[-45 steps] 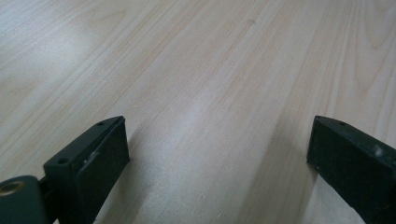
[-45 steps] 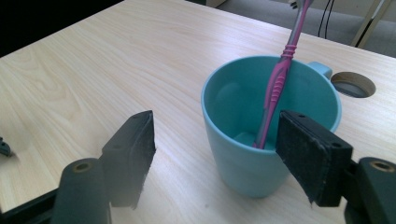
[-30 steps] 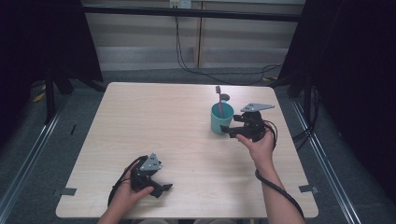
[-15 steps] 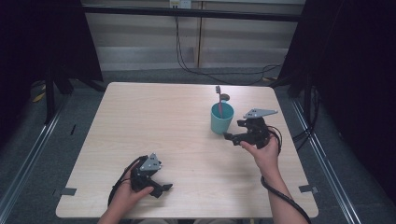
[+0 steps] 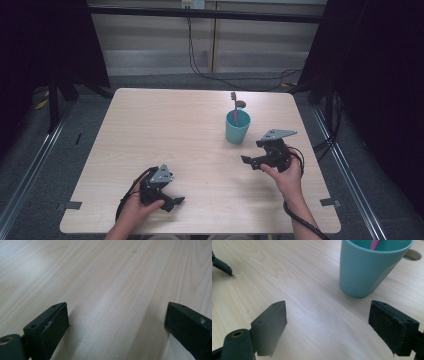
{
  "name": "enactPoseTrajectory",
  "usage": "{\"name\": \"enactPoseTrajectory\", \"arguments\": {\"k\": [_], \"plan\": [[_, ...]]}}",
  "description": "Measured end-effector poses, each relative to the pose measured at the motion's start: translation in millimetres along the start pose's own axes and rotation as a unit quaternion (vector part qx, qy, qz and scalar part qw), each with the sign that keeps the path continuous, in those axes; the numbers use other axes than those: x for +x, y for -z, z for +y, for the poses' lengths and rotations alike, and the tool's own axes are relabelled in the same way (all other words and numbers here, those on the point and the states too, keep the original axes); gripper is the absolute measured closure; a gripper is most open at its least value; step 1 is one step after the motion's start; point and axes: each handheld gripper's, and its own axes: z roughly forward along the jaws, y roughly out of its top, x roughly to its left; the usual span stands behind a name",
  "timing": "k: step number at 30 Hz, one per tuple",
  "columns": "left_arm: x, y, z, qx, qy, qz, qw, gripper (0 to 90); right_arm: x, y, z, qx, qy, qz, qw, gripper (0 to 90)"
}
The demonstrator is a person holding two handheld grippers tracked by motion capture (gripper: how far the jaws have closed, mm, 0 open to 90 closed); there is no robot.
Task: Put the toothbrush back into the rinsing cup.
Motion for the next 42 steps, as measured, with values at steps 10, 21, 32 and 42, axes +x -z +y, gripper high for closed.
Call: {"name": "enactPoseTrajectory", "arguments": {"k": [10,21,32,42], "plan": [[0.0,0.1,0.0,0.000,0.000,0.000,1.0000,5.3,8.4,-4.8,-14.8,0.013,0.013,-0.002,0.9998,14.5],[0.1,0.1,0.0,0.001,0.000,0.000,1.0000,5.3,9.7,-3.9,-36.1,0.029,0.012,-0.006,0.9995,13.9],[0.1,0.1,0.0,0.000,0.000,0.000,1.0000,5.3,7.9,3.2,-52.8,0.038,0.008,-0.012,0.9992,13.9],[0.0,0.0,0.0,0.000,0.000,0.000,1.0000,5.3,10.1,6.5,-61.0,0.046,0.012,-0.017,0.9987,13.9]]}}
